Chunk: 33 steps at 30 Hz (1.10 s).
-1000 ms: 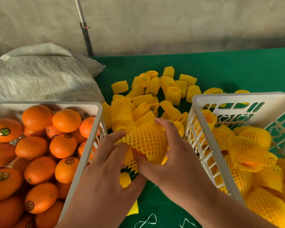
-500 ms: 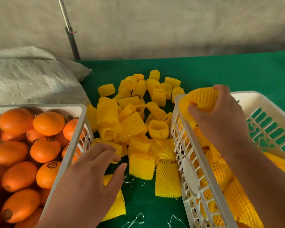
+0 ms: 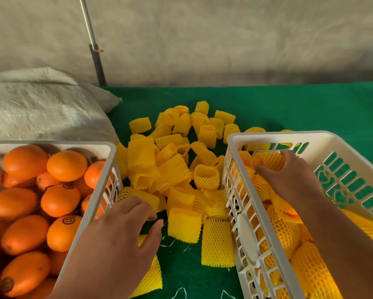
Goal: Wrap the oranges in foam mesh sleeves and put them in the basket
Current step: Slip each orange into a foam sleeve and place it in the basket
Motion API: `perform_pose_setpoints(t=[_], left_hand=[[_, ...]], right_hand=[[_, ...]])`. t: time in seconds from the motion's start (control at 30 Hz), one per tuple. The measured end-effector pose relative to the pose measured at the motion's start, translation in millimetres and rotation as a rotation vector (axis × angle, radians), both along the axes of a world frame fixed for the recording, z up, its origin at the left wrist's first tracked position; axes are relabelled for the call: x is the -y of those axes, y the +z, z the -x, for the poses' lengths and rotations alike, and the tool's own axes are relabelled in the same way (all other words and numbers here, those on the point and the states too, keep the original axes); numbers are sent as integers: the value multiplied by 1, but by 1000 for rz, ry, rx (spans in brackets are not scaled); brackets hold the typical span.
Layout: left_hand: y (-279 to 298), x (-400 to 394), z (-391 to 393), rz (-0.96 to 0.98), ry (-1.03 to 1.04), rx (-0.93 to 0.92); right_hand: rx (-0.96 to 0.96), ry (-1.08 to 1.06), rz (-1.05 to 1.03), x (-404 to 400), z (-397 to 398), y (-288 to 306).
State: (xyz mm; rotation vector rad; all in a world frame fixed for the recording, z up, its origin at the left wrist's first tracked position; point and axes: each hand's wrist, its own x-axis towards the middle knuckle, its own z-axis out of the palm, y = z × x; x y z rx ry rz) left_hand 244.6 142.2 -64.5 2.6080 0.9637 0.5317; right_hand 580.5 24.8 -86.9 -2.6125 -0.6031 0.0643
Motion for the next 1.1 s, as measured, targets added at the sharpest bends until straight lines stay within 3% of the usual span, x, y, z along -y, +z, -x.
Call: perform_pose_setpoints(t=[0.17, 0.37, 0.53, 0.7, 0.87, 1.1], left_hand=[[-1, -1, 1, -25, -9, -18], [-3, -4, 4, -54, -19, -54], [-5, -6, 6, -85, 12, -71], [1, -26, 16, -158, 104, 18], [-1, -82, 46, -216, 383, 71], [-31, -131, 81, -131, 596, -137]], right_hand=[[99, 108, 71, -14, 26, 20], [140, 487, -194, -33, 109, 27], [-3, 838, 44, -34, 133, -2], [-141, 885, 215, -30, 116, -23], [-178, 912, 278, -31, 109, -36], [-227, 913, 271, -33, 106, -41]])
